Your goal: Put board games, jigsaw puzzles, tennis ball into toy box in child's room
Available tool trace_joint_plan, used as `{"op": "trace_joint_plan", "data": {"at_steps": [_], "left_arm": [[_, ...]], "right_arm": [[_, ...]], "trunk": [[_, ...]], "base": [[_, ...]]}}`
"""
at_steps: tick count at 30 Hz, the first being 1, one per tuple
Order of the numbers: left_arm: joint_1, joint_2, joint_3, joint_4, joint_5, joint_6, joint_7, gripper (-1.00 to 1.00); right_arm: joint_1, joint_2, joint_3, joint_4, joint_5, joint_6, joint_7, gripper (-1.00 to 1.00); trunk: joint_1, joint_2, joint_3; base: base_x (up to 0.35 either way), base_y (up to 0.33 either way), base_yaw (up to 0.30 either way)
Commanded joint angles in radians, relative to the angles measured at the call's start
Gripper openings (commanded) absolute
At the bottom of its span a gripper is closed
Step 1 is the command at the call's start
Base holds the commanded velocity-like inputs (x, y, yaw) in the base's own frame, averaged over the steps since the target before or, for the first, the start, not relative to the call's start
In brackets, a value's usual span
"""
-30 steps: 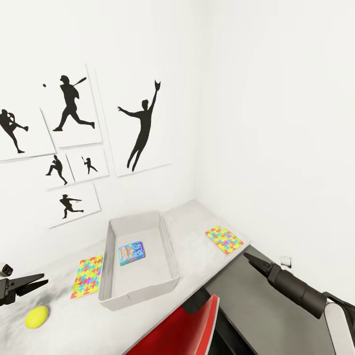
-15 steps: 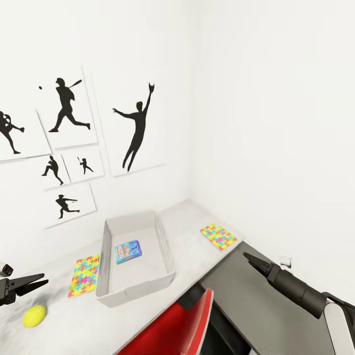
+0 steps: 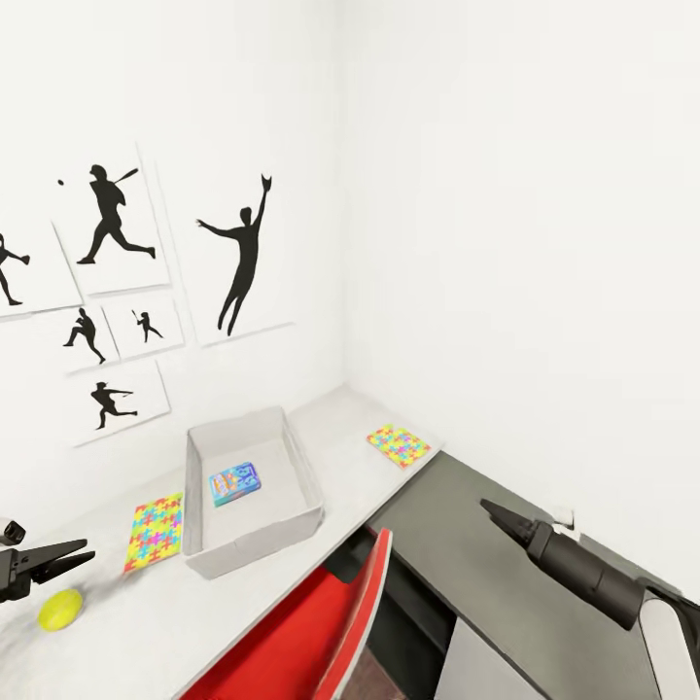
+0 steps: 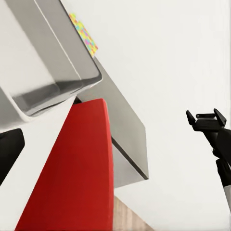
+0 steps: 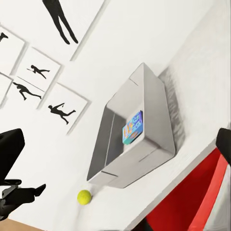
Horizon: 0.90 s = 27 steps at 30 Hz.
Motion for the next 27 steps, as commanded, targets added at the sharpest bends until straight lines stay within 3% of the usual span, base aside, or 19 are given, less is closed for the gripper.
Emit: {"op": "trace_joint_plan", "data": {"at_steps": [1, 27], "left_arm": [[0.0, 0.0, 0.0, 0.0, 0.0, 0.011, -0.004, 1.0], [0.0, 0.002, 0.001, -0.004, 0.0, 0.012, -0.004, 1.0]], "right_arm": [[-0.001, 0.0, -0.001, 0.0, 0.002, 0.004, 0.004, 1.0], [-0.001, -0.003, -0.002, 0.001, 0.002, 0.004, 0.004, 1.0]], "trunk": [[0.0, -0.002, -0.001], [0.0, -0.002, 0.022]], "base": [[-0.175, 0.018, -0.244], [-0.019, 0.002, -0.248]]}}
